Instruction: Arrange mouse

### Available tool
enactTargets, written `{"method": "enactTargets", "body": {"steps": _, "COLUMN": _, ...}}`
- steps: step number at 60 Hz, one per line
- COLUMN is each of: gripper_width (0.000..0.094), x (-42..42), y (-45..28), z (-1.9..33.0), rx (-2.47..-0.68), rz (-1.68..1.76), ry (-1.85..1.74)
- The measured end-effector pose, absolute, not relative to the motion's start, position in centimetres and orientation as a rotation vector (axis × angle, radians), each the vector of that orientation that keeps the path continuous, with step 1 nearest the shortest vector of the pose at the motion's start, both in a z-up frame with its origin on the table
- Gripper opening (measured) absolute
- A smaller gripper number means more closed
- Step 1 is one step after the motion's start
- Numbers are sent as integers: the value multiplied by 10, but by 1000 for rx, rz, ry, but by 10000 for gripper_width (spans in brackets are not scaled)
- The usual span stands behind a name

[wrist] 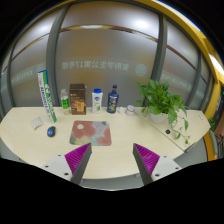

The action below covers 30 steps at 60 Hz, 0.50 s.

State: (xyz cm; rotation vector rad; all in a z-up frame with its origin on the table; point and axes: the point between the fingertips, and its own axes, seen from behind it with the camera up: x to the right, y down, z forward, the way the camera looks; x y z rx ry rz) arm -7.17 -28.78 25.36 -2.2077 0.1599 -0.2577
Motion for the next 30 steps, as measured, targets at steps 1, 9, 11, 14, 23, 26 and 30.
{"method": "enactTargets", "body": {"steps": 1, "gripper_width": 859, "x": -71, "y": -289, "z": 253, "rx": -2209, "rz": -262, "ry": 160}}
{"method": "enactTargets", "body": {"steps": 9, "gripper_width": 859, "x": -79, "y": -296, "z": 232, "rx": -2220, "rz": -294, "ry": 178}}
{"method": "enactTargets", "body": {"steps": 11, "gripper_width": 858, "x": -84, "y": -299, "z": 223, "rx": -2222, "rz": -301, "ry": 184}}
{"method": "enactTargets", "body": {"steps": 14, "gripper_width": 857, "x": -92, "y": -306, "z": 209, "rx": -2235, "rz": -308, "ry": 194}}
{"method": "enactTargets", "body": {"steps": 23, "gripper_width": 853, "x": -147, "y": -319, "z": 153, "rx": -2277, "rz": -278, "ry": 222}}
{"method": "enactTargets", "body": {"steps": 26, "gripper_width": 856, "x": -176, "y": -316, "z": 134, "rx": -2294, "rz": -245, "ry": 213}}
{"method": "enactTargets", "body": {"steps": 30, "gripper_width": 854, "x": -219, "y": -305, "z": 110, "rx": -2313, "rz": -188, "ry": 189}}
